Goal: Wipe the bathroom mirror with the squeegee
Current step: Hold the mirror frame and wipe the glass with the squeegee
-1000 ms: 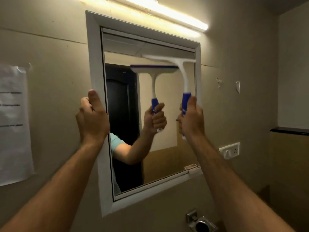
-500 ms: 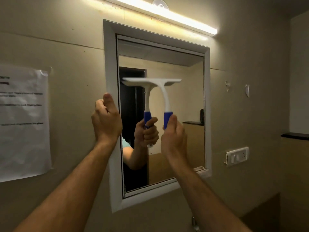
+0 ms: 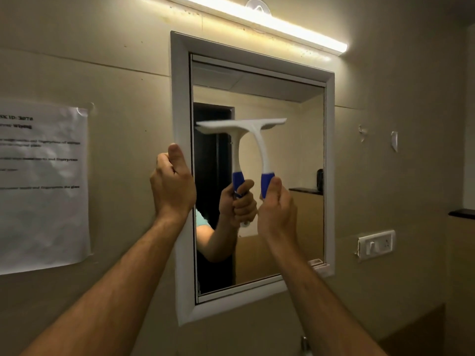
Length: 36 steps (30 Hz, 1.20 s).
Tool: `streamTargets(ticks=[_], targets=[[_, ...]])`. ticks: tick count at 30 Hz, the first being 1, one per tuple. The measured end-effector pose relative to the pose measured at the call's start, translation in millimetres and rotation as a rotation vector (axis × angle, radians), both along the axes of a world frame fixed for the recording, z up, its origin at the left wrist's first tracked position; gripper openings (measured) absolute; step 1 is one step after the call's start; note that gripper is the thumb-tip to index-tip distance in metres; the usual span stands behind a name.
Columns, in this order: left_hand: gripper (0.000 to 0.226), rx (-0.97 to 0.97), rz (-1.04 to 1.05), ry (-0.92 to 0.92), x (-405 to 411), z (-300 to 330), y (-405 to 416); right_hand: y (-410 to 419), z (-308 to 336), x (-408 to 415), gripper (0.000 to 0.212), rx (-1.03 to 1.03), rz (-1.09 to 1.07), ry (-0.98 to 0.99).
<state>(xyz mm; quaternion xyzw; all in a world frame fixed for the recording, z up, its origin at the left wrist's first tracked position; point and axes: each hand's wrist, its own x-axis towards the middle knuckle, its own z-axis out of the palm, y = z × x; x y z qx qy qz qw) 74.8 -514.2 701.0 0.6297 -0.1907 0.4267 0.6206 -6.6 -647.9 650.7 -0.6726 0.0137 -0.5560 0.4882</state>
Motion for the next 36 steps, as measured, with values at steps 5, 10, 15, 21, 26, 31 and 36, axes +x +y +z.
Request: streamTargets(ticks=[5,10,15,21,26,31,36], targets=[[0.050,0.002,-0.002,-0.011,3.9,-2.0,0.0,-0.5,9.4,6.0,0.038,-0.022,-0.025,0.002],[0.042,-0.009,0.002,0.001,-1.6,-0.5,-0.6,5.0,-44.0,-4.3,0.036,-0.013,-0.041,0.083],[0.042,0.000,0.010,0.008,-4.0,-0.9,-0.7,0.0,-29.9,-10.1,0.037,0.043,0.040,0.084],[0.044,-0.011,-0.010,0.012,-2.3,-1.5,0.0,-5.6,-39.2,-10.1,0.037,-0.031,-0.016,0.134],[0.040,-0.014,0.013,0.016,-2.1,-1.0,-1.1,-7.5,-52.8,-12.7,0.043,0.012,0.050,0.114],[0.045,-0.005,0.019,0.016,1.7,-1.4,-1.4,-1.2,40.0,-5.0,0.043,0.003,0.052,0.014],[0.048,0.000,0.025,0.010,2.9,-1.8,-1.0,12.5,52.2,-1.2,0.040,0.061,0.102,0.037]])
